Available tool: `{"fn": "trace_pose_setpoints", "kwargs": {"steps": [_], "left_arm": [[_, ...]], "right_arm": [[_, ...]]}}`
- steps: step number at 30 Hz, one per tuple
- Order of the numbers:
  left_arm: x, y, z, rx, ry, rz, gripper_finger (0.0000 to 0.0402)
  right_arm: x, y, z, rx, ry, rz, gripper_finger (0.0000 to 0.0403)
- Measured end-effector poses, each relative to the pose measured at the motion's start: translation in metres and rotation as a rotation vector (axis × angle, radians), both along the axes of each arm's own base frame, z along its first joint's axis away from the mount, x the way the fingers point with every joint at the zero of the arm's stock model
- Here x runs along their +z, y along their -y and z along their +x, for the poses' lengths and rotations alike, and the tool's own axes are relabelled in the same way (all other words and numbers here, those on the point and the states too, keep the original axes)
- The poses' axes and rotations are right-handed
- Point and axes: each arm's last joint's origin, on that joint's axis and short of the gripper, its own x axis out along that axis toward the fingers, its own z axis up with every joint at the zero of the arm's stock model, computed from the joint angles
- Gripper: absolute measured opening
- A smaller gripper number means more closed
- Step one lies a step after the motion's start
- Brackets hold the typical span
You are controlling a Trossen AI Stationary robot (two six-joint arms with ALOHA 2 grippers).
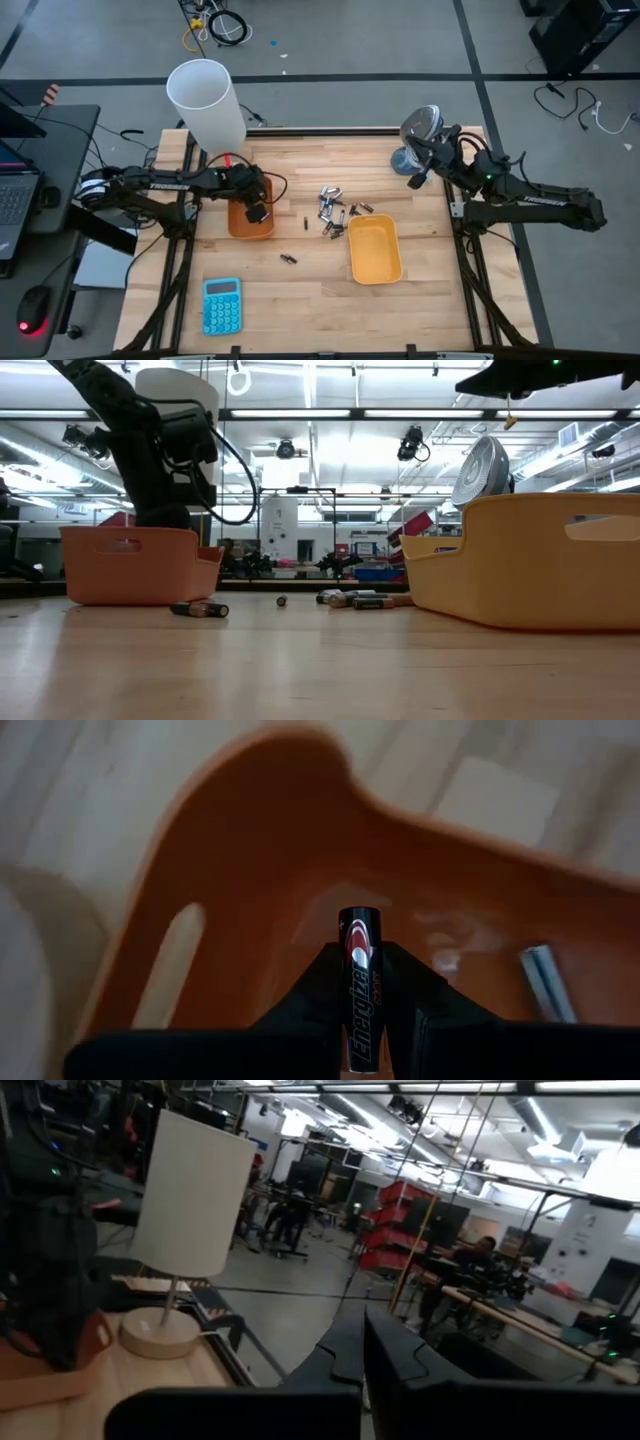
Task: Sort batteries
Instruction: Put the silver battery into the orange bin
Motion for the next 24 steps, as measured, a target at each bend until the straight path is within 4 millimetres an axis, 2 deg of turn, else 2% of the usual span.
{"fn": "trace_pose_setpoints", "kwargs": {"steps": [5,24], "left_arm": [[0.0001,-0.0014,0.0005,-0.083,0.037,-0.093,0.0039],[-0.0040,-0.0027,0.0011,-0.072,0.009,-0.079,0.0039]], "right_arm": [[-0.0006,0.0025,-0.0008,-0.020,-0.011,-0.003,0.0002],[-0.0076,0.0038,-0.0004,-0.028,-0.086,0.011,0.0002]]}}
